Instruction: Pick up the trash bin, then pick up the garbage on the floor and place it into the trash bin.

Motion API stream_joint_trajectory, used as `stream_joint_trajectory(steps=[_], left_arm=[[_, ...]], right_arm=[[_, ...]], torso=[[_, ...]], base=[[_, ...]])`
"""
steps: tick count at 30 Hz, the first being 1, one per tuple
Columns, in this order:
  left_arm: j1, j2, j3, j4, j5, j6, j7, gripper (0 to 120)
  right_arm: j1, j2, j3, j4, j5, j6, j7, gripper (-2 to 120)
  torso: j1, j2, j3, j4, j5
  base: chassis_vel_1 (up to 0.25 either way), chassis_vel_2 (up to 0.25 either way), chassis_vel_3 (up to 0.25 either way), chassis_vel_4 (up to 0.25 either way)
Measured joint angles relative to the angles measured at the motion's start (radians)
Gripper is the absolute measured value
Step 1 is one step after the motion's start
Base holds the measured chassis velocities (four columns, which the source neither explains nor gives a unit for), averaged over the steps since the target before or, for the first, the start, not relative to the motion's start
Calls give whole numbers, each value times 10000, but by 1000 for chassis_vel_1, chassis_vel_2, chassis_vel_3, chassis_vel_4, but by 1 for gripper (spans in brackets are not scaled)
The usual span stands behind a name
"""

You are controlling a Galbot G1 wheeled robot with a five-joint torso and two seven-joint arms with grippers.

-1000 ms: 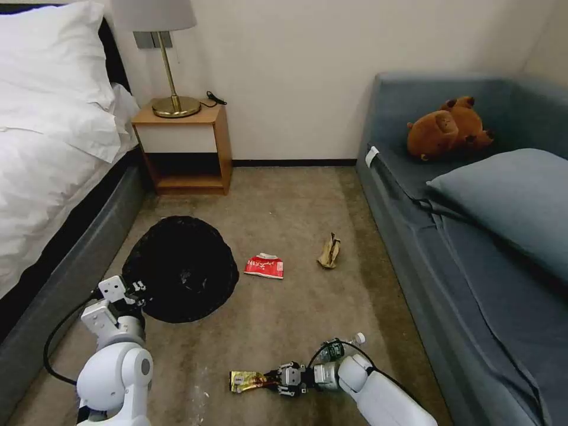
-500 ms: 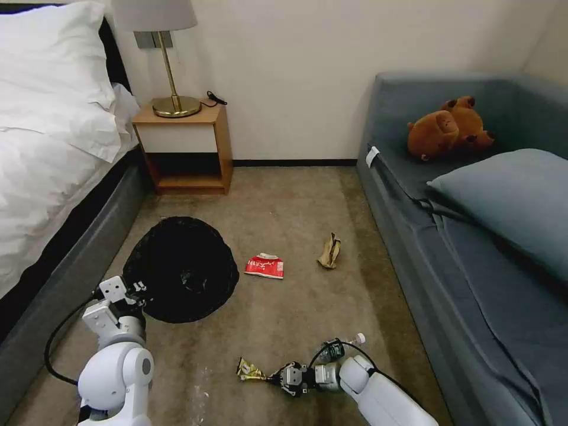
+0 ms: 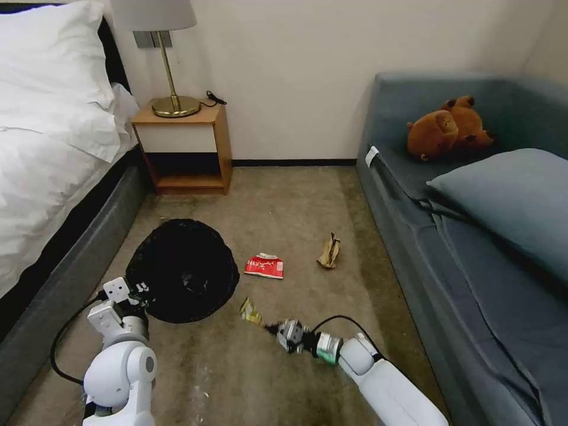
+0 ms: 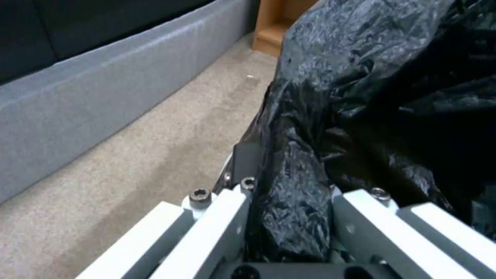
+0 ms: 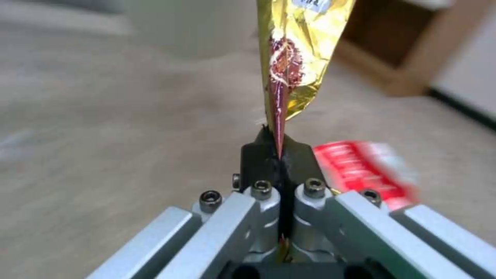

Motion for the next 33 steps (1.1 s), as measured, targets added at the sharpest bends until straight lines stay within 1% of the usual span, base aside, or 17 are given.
stream_joint_trajectory(steps=[1, 3, 4, 6, 7, 8, 10, 18, 23, 25, 26, 28, 29, 31, 33], left_arm=[[0, 0, 0, 0, 0, 0, 0, 2], [-41, -2, 47, 11, -16, 0, 1, 2], [-41, -2, 47, 11, -16, 0, 1, 2], [-88, -2, 70, 52, -24, -11, 10, 2], [-88, -2, 70, 52, -24, -11, 10, 2], [-112, -2, 96, 81, -28, -33, 24, 2], [-137, -2, 123, 131, -30, -69, 53, 2], [-242, -25, 188, 285, -31, -137, 112, 2], [-283, -24, 184, 391, -55, -246, 196, 2], [-285, -23, 169, 443, -75, -286, 209, 2], [-285, -23, 169, 443, -75, -286, 209, 2], [-285, -22, 163, 472, -79, -309, 215, 2], [-285, -22, 163, 472, -79, -309, 215, 2], [-314, -31, 166, 516, -77, -316, 215, 2], [-331, -39, 170, 530, -72, -316, 216, 2]], right_arm=[[0, 0, 0, 0, 0, 0, 0, 0], [-19, -8, 89, 186, 327, -43, 833, 0], [-19, -8, 89, 186, 327, -43, 833, 0], [-108, 38, 243, 381, 651, -45, 1475, 0], [-108, 38, 243, 381, 651, -45, 1475, 0], [-209, 91, 273, 562, 894, -43, 1841, 0], [-422, 137, 332, 957, 1231, -105, 2231, 0], [-912, 184, 452, 1516, 1313, -162, 2408, 0], [-1212, 346, 608, 1879, 1135, 16, 2556, 0], [-1257, 386, 645, 2314, 1105, 16, 2593, 0], [-1257, 386, 645, 2314, 1105, 16, 2593, 0], [-1259, 373, 606, 2951, 1086, -101, 2729, 0], [-1259, 373, 606, 2951, 1086, -101, 2729, 0], [-1224, 281, 290, 3732, 1185, -408, 3045, 0], [-1160, 250, 86, 3971, 1232, -508, 3207, 0]], torso=[[0, 0, 0, 0, 0], [0, 0, 0, 0, 1], [0, 0, 0, 0, 1], [0, 0, 0, 0, -1], [0, 0, 0, 0, -1], [0, 0, 0, 0, 1], [0, 0, 0, 0, 0], [0, 0, 0, -1, 0], [0, 0, 0, -1, 0], [0, 0, 0, 0, 0], [0, 0, 0, 0, 0], [0, 0, 0, 0, -1], [0, 0, 0, 0, -1], [0, 0, 0, 0, -1], [0, 1, 0, 0, -1]], base=[[0, 0, 0, 0], [0, 0, 0, 0], [0, 0, 0, 0], [0, 0, 0, 0], [0, 0, 0, 0], [0, 0, 0, 0], [0, 0, 0, 0], [0, 0, 0, 0], [0, 0, 0, 0], [0, 0, 0, 0], [0, 0, 0, 0], [0, 0, 0, 0], [0, 0, 0, 0], [0, 0, 0, 0], [0, 0, 0, 0]])
